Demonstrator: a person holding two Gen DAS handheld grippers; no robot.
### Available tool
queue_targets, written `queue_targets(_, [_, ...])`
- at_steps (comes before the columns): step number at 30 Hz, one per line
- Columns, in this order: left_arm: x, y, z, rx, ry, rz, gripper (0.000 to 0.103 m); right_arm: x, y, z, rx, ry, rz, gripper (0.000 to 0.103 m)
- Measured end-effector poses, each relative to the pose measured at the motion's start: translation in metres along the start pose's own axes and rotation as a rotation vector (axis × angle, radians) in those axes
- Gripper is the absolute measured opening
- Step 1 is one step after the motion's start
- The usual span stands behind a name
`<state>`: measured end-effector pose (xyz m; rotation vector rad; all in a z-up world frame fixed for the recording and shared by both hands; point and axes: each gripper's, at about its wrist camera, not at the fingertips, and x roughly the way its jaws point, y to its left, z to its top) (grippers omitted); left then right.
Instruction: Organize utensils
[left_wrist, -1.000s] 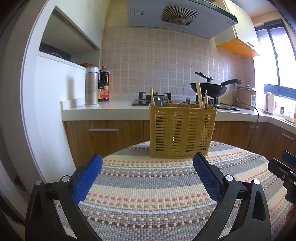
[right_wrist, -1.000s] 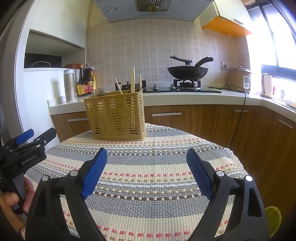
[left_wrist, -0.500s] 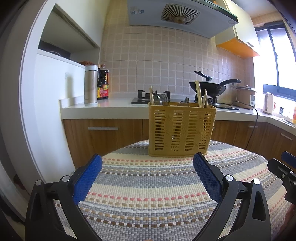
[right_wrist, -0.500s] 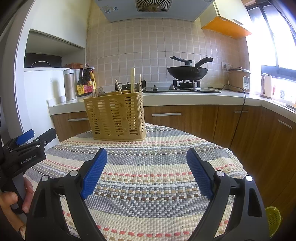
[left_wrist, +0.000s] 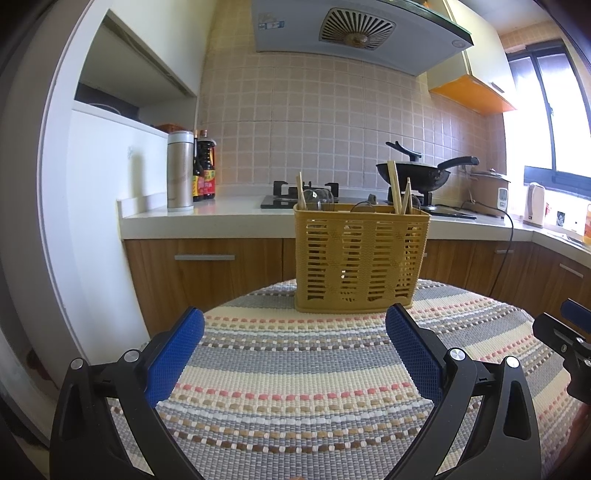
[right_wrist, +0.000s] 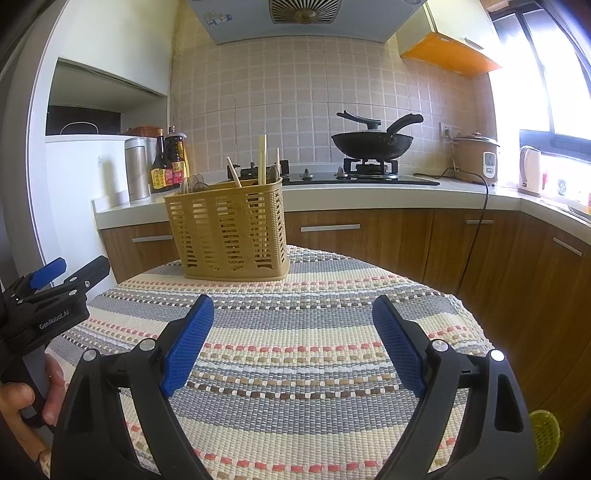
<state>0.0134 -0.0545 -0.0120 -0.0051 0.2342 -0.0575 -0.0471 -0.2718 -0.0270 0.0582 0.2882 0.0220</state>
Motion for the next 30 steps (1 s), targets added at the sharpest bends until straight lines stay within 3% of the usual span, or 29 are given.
queue_targets(30, [-0.0003,0.0001,0.0006,0.023,-0.013,-0.031,0.096,0.0019,0.003,-0.0019,-0.005,0.015,-0.009,0.084])
